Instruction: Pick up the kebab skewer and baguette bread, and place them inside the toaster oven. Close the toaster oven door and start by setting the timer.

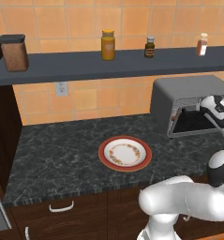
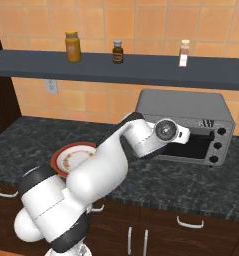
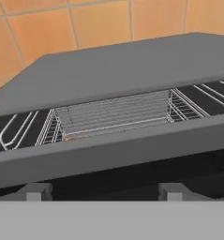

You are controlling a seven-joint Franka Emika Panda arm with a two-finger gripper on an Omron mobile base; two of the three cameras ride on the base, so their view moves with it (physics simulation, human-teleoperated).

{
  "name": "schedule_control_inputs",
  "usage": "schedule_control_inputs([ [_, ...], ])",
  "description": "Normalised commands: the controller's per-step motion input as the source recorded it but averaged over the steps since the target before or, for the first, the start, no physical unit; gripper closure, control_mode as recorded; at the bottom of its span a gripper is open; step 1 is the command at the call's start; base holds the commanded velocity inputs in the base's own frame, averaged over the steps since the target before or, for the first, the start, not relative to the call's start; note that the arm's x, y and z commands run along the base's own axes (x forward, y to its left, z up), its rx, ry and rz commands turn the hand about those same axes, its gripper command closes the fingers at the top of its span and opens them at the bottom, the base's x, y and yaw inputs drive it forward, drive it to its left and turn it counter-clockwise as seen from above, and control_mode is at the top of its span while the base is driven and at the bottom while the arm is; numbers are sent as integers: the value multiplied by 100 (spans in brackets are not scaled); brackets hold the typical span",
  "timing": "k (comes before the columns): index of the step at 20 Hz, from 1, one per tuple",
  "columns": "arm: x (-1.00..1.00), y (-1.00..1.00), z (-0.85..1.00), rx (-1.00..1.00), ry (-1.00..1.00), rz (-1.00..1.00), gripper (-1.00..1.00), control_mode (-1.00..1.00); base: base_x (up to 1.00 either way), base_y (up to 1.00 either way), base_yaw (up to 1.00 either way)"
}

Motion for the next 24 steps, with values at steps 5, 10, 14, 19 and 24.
schedule_control_inputs([
  [5,87,23,-19,4,2,0,-100,-100,0,0,0],
  [10,63,10,-51,5,9,0,-100,-100,0,0,0],
  [14,40,7,-39,5,13,0,-100,-100,0,0,0],
  [19,14,0,22,1,5,0,-100,-100,0,0,0],
  [24,-2,0,34,0,1,0,-100,-100,0,0,0],
])
